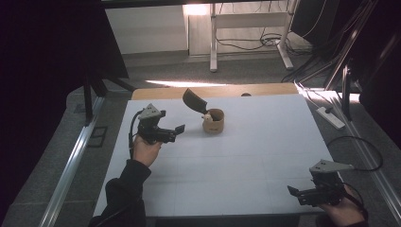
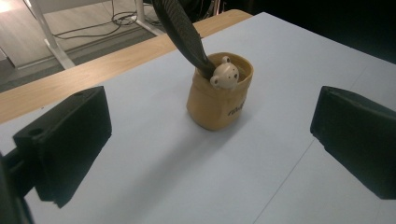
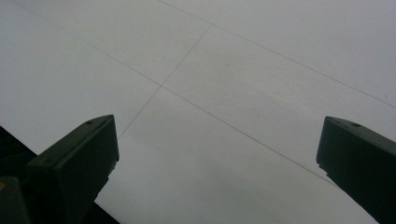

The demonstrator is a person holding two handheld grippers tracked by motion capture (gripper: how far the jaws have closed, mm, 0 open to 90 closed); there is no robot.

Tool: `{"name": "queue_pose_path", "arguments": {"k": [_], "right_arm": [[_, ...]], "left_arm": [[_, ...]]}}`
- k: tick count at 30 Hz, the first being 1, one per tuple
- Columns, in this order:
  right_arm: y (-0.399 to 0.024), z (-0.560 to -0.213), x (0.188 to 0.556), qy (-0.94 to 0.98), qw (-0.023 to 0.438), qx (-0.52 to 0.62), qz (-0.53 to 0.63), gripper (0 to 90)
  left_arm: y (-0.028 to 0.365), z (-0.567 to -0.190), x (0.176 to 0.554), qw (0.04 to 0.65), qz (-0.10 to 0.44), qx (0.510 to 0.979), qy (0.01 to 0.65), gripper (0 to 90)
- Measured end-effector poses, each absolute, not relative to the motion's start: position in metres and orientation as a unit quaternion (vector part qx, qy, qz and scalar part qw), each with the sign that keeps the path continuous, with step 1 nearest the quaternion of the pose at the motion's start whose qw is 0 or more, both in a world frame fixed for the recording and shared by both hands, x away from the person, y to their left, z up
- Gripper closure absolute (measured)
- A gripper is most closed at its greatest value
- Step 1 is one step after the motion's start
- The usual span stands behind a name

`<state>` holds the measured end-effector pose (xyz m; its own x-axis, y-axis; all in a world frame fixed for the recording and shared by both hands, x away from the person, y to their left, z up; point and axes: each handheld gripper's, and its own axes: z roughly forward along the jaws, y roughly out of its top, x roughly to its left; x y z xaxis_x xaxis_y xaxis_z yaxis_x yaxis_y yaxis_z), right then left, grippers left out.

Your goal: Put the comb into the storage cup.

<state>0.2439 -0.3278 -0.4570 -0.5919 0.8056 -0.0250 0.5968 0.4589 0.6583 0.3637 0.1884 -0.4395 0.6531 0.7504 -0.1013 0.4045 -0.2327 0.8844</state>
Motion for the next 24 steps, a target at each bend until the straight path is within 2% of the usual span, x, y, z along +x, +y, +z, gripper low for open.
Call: {"name": "queue_pose_path", "arguments": {"k": [24], "right_arm": [[-0.328,-0.457,0.243,0.836,0.175,0.42,0.308,0.0]], "left_arm": [[0.199,-0.445,0.331,0.49,0.164,0.766,0.382,0.0]]}}
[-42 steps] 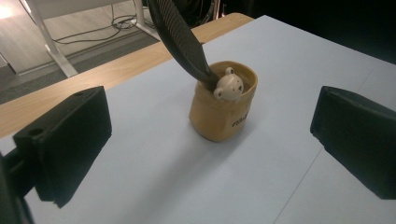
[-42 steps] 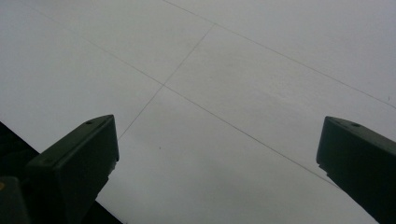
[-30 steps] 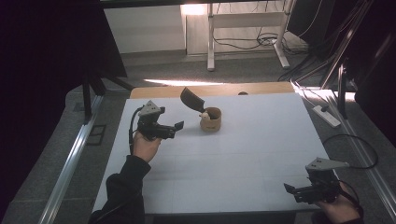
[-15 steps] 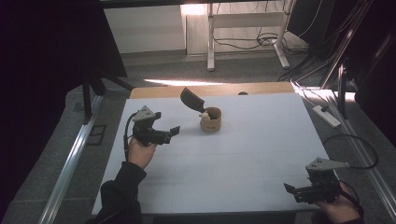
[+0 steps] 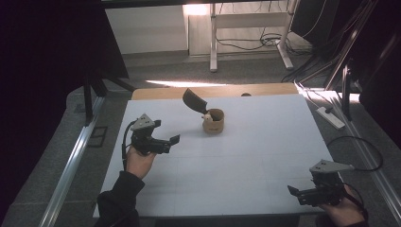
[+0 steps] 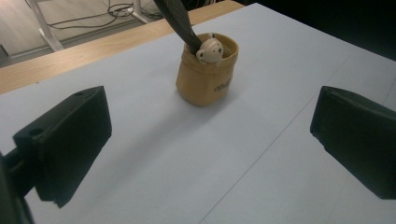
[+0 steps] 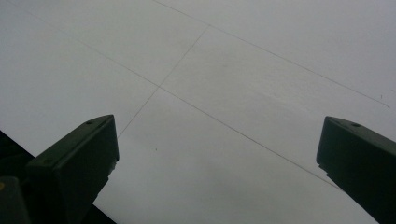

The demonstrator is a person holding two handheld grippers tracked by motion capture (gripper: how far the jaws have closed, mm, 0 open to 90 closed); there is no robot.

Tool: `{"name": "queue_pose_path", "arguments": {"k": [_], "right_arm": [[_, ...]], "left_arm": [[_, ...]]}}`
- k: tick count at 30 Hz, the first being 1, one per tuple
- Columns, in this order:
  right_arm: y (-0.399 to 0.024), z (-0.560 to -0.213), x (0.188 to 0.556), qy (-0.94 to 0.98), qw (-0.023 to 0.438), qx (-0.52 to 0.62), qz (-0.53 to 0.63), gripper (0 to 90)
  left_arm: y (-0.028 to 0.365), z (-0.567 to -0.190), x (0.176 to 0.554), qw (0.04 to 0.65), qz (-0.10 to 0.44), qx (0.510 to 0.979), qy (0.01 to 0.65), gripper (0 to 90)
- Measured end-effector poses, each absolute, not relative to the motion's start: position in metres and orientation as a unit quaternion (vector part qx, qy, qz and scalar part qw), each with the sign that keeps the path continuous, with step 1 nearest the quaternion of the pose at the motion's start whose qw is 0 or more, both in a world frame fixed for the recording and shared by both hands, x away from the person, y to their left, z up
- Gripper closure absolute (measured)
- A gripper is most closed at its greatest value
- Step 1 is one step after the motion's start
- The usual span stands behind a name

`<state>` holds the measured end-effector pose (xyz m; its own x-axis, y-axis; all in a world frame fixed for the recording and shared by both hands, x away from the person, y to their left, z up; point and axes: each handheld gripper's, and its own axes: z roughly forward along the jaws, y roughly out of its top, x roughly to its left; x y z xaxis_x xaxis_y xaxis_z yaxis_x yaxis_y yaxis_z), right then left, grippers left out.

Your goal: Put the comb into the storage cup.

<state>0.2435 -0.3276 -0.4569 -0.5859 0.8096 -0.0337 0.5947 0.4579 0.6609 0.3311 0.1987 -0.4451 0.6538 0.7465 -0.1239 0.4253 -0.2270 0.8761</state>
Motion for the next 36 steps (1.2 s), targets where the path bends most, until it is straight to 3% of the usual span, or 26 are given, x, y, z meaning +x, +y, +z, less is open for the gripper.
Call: {"name": "queue_pose_path", "arguments": {"k": [36], "right_arm": [[-0.327,-0.457,0.243,0.836,0.176,0.419,0.306,0.0]], "left_arm": [[0.211,-0.455,0.29,0.477,0.159,0.769,0.395,0.0]]}}
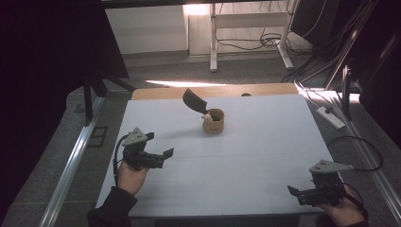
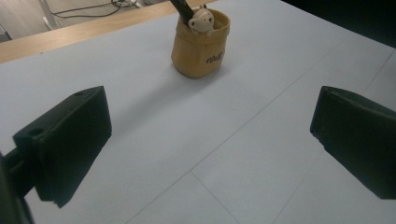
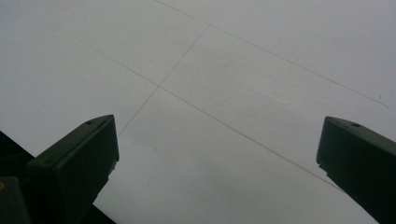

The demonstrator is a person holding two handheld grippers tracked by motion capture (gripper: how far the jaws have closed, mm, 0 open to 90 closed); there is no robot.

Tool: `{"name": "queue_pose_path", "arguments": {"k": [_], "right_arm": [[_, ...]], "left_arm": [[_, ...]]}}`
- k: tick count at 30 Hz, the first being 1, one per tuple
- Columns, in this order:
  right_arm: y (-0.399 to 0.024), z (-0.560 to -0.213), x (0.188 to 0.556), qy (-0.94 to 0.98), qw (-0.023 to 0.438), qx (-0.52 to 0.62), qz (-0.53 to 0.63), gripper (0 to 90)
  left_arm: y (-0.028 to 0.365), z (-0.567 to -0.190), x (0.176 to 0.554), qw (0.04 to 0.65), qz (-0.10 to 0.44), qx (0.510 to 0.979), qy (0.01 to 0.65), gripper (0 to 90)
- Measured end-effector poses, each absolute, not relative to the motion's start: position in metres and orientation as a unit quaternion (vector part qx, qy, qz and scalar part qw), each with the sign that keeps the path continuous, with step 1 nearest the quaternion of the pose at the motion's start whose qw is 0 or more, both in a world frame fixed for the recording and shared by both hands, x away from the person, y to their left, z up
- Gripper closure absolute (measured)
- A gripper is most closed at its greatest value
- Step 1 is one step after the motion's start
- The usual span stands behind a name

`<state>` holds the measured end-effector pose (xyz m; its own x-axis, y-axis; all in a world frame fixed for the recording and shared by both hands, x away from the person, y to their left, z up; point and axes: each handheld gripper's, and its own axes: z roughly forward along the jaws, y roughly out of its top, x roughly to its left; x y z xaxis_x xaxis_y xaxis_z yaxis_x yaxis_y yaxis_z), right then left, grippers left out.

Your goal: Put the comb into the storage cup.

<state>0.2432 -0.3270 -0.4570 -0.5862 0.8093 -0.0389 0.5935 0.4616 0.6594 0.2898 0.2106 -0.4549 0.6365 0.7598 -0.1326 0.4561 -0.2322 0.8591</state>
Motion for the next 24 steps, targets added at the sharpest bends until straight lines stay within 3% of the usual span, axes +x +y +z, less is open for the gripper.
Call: {"name": "queue_pose_path", "arguments": {"k": [24], "right_arm": [[-0.326,-0.457,0.243,0.837,0.179,0.42,0.303,0.0]], "left_arm": [[0.226,-0.458,0.261,0.459,0.166,0.771,0.409,0.0]]}}
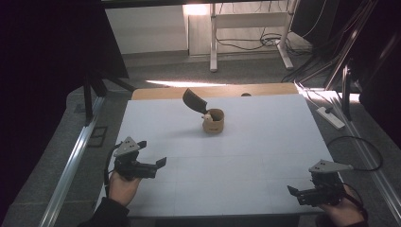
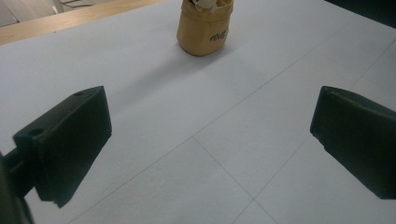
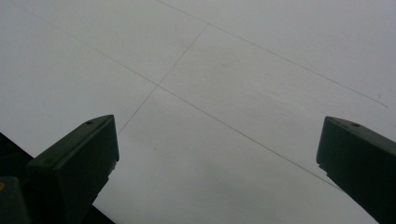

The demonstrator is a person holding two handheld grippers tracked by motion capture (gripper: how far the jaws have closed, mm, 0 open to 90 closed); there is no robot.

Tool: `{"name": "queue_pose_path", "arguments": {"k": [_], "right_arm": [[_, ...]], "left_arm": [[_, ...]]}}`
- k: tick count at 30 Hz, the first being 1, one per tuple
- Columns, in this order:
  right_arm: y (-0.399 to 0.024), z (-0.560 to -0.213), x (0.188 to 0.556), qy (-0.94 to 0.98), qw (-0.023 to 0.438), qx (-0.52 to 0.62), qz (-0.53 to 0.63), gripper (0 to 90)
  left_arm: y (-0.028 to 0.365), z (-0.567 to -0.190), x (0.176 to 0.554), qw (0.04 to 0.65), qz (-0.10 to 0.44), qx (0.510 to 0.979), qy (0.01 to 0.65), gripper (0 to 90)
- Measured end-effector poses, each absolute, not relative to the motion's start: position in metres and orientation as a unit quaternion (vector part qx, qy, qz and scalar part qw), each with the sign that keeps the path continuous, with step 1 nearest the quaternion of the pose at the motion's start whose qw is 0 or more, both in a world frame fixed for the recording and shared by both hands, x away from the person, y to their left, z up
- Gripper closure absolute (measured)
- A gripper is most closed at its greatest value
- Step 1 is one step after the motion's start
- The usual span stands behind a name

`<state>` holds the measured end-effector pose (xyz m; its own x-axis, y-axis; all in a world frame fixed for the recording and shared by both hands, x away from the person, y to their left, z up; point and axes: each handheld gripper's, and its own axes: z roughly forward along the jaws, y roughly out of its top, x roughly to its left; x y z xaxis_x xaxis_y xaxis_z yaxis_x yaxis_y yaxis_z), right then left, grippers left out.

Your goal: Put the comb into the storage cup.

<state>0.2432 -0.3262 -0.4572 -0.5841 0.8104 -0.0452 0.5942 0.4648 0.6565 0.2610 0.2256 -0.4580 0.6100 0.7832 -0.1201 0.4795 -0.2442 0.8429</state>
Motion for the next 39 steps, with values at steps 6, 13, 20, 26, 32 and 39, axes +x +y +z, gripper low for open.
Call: {"name": "queue_pose_path", "arguments": {"k": [6,13,20,26,32,39], "right_arm": [[-0.326,-0.457,0.243,0.837,0.179,0.42,0.303,0.0],[-0.326,-0.457,0.243,0.836,0.181,0.421,0.302,0.0],[-0.326,-0.457,0.243,0.836,0.181,0.422,0.3,0.0],[-0.326,-0.457,0.243,0.836,0.182,0.422,0.299,0.0],[-0.326,-0.457,0.243,0.837,0.182,0.422,0.298,0.0],[-0.326,-0.457,0.243,0.836,0.183,0.423,0.297,0.0]], "left_arm": [[0.23,-0.459,0.254,0.452,0.164,0.773,0.415,0.0],[0.232,-0.46,0.246,0.436,0.168,0.778,0.42,0.0],[0.235,-0.463,0.24,0.425,0.166,0.781,0.426,0.0],[0.239,-0.465,0.234,0.423,0.16,0.779,0.434,0.0],[0.242,-0.468,0.228,0.42,0.152,0.78,0.438,0.0],[0.247,-0.47,0.221,0.418,0.148,0.777,0.447,0.0]]}}
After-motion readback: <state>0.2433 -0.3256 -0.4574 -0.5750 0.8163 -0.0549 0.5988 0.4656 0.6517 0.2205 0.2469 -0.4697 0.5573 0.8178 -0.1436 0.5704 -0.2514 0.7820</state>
